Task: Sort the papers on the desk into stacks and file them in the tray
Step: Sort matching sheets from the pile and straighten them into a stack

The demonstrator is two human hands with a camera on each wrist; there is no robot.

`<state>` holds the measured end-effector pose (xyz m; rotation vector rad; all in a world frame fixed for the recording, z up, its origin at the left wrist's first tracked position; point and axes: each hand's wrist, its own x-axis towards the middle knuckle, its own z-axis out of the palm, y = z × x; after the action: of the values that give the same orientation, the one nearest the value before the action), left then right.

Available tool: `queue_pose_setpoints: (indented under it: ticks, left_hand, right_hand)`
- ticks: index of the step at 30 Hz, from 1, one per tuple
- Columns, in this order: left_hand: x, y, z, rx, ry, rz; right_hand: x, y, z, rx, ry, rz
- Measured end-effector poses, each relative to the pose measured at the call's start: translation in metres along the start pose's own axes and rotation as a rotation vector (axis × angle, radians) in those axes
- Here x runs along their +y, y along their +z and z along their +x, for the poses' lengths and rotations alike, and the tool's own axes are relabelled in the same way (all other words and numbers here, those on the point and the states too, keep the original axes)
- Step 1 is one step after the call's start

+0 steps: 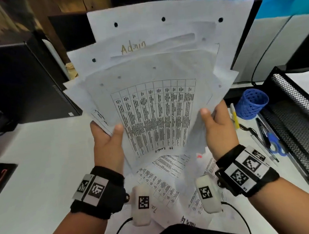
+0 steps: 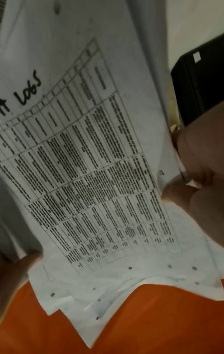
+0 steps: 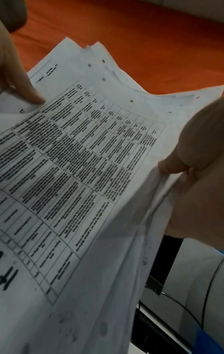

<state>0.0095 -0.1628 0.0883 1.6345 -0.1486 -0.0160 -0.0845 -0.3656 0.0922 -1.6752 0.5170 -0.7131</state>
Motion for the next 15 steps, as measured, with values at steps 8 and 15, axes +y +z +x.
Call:
queue_pose_setpoints:
  ticks: [8,15]
  left_hand:
    - [-0.01,-0.001,0.002,-0.144,0.002,0.042]
    - [-0.006,0.007,0.002,-0.229,-0.035,0.096]
  right_hand:
    - [0.0,-0.003,-0.009,-0.066,0.03,0.059]
    - [-0.045,-0.011,0.013,-0.017,-0.401,0.065]
